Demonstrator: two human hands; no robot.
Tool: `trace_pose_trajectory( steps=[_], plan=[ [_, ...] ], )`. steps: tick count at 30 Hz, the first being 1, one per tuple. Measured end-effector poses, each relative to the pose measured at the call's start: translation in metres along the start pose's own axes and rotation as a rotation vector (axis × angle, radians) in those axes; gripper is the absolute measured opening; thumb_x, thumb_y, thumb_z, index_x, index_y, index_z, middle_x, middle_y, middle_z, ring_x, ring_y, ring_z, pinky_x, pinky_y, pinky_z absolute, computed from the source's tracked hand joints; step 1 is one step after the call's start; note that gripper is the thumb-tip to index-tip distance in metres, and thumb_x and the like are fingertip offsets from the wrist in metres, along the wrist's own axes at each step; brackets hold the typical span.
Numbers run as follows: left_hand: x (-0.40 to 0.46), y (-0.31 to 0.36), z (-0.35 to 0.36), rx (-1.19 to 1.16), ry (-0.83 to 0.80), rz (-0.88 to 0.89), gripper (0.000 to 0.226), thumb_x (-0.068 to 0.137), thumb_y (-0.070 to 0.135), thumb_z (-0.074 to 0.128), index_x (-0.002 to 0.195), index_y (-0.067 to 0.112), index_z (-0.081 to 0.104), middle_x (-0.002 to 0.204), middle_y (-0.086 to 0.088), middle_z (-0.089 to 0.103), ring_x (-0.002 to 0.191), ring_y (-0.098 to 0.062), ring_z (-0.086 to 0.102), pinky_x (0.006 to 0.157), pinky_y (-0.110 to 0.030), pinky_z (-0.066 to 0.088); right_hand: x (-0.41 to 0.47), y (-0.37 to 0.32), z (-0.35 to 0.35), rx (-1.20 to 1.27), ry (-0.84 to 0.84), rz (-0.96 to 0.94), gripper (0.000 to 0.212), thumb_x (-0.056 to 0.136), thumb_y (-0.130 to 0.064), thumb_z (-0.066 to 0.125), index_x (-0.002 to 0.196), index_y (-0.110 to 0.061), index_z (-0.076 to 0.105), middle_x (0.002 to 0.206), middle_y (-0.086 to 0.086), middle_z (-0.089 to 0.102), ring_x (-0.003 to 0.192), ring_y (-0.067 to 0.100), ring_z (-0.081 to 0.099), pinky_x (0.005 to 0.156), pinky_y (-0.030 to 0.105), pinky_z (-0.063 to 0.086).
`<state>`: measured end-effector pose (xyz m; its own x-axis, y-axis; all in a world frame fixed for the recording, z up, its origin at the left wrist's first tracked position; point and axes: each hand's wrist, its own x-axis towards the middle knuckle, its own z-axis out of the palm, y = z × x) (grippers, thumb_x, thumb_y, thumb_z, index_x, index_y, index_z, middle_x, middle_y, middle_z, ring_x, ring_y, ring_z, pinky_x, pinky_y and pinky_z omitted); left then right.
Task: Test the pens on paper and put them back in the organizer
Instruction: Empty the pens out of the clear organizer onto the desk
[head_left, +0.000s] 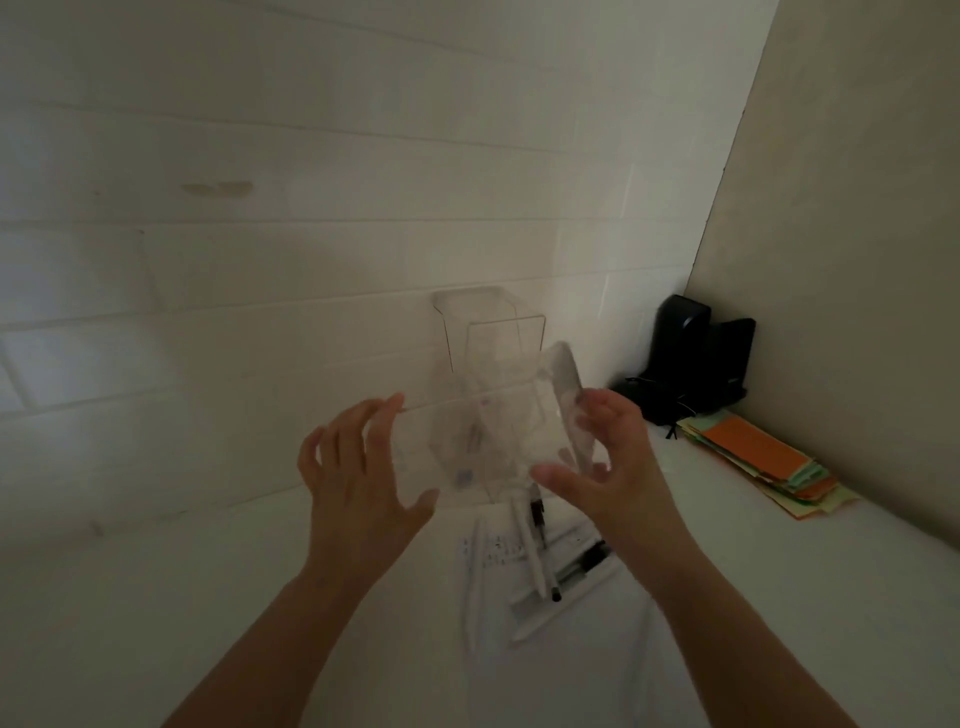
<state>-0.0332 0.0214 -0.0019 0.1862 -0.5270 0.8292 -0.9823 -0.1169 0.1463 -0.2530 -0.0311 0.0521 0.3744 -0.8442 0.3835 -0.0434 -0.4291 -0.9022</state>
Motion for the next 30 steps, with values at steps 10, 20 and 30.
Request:
trace_pose_trajectory(
  steps=[10, 20, 30],
  plan=[
    [-0.024, -0.005, 0.019, -0.742, -0.233, -0.592, 0.110, 0.057, 0.037, 0.083, 0.135, 0.042, 0.006, 0.143, -0.004, 0.029, 0.130, -0.017, 0.033, 0.107, -0.039, 0.032, 0.027, -0.008, 0.063, -0.120, -0.209, -0.191, 0.061, 0.083, -0.057, 0.051, 0.132, -0.061, 0.016, 0.154, -0.017, 0.011, 0.136, -0.010, 0.018, 0.113, 0.036, 0.030],
    [-0.015, -0.038, 0.046, -0.949, -0.305, -0.676, 0.092, 0.063, 0.043, 0.075, 0.141, 0.028, 0.028, 0.143, 0.006, 0.036, 0.129, -0.009, 0.039, 0.106, -0.046, 0.037, 0.043, 0.021, 0.059, -0.224, -0.040, -0.130, 0.047, 0.089, -0.015, 0.058, 0.127, -0.037, 0.041, 0.132, -0.009, 0.042, 0.119, 0.000, 0.042, 0.106, 0.031, 0.039],
    [-0.011, -0.004, 0.028, -0.573, 0.089, -0.551, 0.055, 0.071, 0.023, 0.070, 0.115, 0.013, 0.038, 0.110, 0.002, 0.032, 0.101, -0.018, 0.039, 0.092, -0.032, 0.037, 0.099, 0.025, 0.067, -0.091, 0.106, 0.063, 0.131, 0.055, -0.034, 0.087, 0.143, -0.038, -0.011, 0.154, 0.005, 0.013, 0.138, 0.016, 0.020, 0.111, 0.040, 0.025]
  ],
)
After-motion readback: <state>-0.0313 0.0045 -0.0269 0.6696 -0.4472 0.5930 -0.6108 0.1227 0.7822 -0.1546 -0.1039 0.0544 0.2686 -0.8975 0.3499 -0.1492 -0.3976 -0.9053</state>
